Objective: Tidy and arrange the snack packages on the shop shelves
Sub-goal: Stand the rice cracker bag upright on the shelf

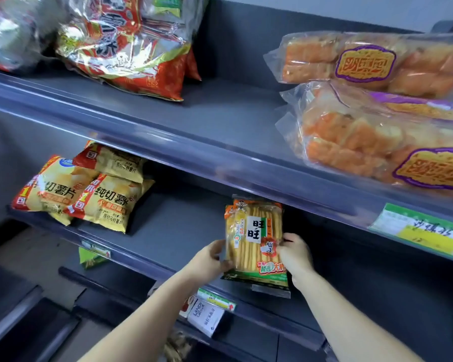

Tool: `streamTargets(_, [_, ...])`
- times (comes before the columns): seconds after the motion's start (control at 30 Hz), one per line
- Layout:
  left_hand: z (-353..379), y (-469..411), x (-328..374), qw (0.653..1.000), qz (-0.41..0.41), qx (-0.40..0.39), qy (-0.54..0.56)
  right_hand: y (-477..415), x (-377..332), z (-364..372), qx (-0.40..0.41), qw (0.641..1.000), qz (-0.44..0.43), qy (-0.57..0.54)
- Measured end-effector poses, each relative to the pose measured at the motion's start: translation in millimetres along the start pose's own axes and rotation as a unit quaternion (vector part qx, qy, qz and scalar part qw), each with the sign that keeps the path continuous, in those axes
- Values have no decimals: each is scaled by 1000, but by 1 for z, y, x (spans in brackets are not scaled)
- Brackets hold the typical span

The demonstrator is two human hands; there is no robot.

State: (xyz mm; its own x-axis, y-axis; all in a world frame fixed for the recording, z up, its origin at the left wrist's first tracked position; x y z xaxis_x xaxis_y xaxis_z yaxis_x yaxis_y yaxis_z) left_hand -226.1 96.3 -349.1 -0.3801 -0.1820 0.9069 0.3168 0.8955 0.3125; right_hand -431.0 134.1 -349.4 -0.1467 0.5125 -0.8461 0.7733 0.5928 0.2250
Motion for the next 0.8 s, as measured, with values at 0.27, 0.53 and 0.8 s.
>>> streamTargets(0.27, [15, -18, -5, 994, 16, 9, -103, -11, 12, 4, -13, 1000, 9, -4])
streamTargets(0.53, [7, -38, -9, 991, 28, 38, -129, -5, -1, 18, -9, 998, -28, 48])
streamTargets(0.8, [-52, -28, 17, 982, 91, -2, -167, 40, -60, 30, 120, 965, -161, 170])
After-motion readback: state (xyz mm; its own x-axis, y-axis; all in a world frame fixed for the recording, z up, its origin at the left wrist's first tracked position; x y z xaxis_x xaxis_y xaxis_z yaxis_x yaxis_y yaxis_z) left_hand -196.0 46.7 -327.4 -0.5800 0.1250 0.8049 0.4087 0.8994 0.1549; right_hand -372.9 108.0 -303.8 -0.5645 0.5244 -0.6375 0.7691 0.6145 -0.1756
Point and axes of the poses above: each hand's wrist, its own y-axis away from the middle knuckle, its own z-axis out of the palm, x = y × z, the point moved 2 cm from there along -y, towards the middle knuckle, and after that the axes turned 11 degrees about x, right-handed, at the moved point
